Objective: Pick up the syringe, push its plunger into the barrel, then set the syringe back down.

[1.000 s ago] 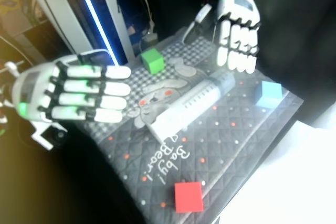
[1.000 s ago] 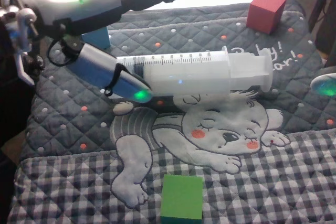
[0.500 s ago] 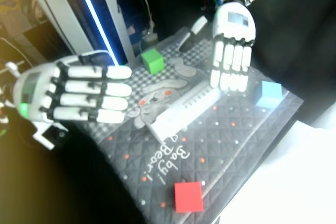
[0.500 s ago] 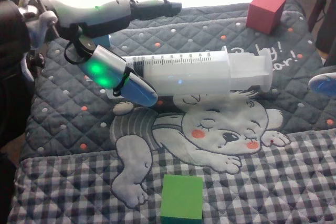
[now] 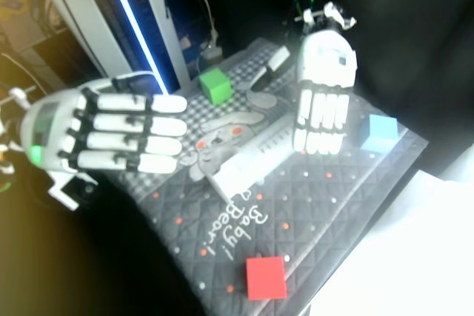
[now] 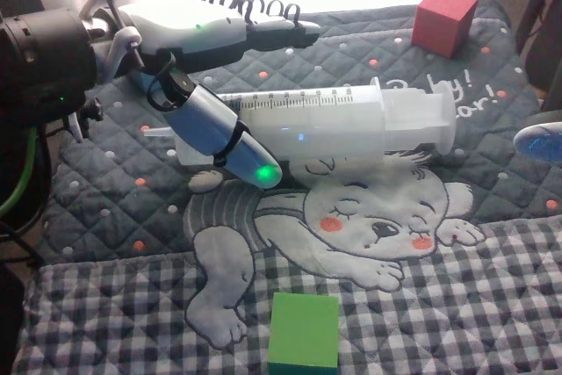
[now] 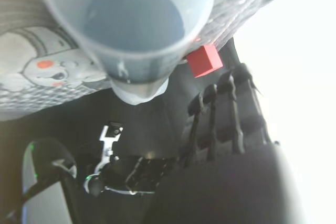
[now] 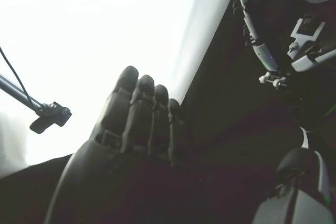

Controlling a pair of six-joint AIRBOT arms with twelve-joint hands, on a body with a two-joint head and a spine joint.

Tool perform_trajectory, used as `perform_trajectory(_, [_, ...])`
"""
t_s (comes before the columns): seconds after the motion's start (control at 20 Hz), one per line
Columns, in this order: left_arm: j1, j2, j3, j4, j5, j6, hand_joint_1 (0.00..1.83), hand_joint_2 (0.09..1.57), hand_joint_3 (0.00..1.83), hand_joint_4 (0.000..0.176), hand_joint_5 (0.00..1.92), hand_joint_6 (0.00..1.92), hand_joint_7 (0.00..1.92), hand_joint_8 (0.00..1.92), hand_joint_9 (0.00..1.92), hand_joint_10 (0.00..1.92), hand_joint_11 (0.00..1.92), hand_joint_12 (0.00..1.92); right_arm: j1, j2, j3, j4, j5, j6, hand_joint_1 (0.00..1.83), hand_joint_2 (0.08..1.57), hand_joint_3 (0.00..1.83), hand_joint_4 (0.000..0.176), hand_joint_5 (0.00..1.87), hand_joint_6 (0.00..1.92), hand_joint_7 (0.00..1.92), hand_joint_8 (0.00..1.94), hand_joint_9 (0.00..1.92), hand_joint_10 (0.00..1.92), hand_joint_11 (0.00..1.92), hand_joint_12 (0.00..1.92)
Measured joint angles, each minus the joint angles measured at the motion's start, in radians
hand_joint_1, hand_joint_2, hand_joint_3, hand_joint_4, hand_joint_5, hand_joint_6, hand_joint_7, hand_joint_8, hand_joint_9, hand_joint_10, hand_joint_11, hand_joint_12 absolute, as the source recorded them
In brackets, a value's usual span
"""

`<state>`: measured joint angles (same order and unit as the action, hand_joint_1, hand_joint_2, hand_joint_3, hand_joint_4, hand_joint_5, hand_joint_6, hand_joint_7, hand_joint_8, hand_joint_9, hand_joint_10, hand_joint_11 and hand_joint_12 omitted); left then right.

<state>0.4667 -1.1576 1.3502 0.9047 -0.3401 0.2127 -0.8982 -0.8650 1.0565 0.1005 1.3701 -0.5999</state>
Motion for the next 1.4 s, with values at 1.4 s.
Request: perform_trajectory(1.4, [0.01,-0.132,0.076,0.149,0.147,0.0,0.72,0.7,0.0,0.0,0.06,0.01,0.13,0.01,0.13,0.01,0.0,0.38,0.0,-0.014,0.0,0.0,0.0,0.001,0.32,0.78,0.0,0.009,0.16,0.0,0.22,0.0,0.21,0.0,0.12,0.25])
